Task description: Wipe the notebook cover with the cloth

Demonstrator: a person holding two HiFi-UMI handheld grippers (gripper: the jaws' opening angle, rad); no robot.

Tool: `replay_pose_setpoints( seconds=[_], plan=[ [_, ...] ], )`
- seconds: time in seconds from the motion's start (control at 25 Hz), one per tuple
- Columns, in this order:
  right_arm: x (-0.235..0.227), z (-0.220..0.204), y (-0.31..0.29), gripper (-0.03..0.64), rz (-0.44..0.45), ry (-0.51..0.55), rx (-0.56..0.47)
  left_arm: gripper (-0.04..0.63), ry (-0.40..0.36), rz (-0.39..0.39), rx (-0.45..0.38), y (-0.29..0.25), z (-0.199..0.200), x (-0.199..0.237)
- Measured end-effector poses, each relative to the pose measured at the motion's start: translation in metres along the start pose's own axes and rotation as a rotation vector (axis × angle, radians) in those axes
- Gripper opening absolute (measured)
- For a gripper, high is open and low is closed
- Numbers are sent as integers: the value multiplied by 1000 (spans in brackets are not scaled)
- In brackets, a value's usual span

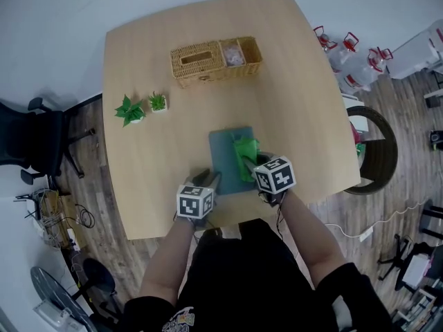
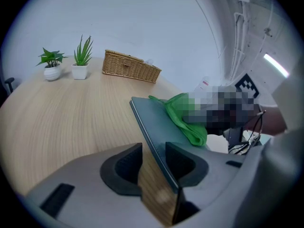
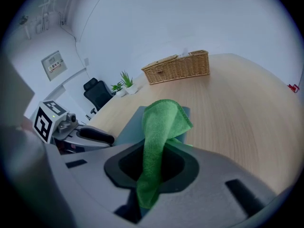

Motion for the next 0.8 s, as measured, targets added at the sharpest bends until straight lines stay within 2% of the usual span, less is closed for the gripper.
replay_pose_setpoints(
  seconds=[0.44, 0.8],
  plan=[
    [-29, -10, 29, 64, -83, -77, -33, 147, -3, 3, 2, 2, 1, -2],
    [3, 27, 7, 64, 3, -3, -73, 146, 3, -2, 3, 1, 1, -3]
  ],
)
Point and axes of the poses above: the fingertips, and each gripper's own axes: y backward along the fingers, x to its left, z out of its top, the point moved 8 cm from there along y, backward along the fingers, and after that the axes turned 2 degrees about -z, right-handed, at the moved point
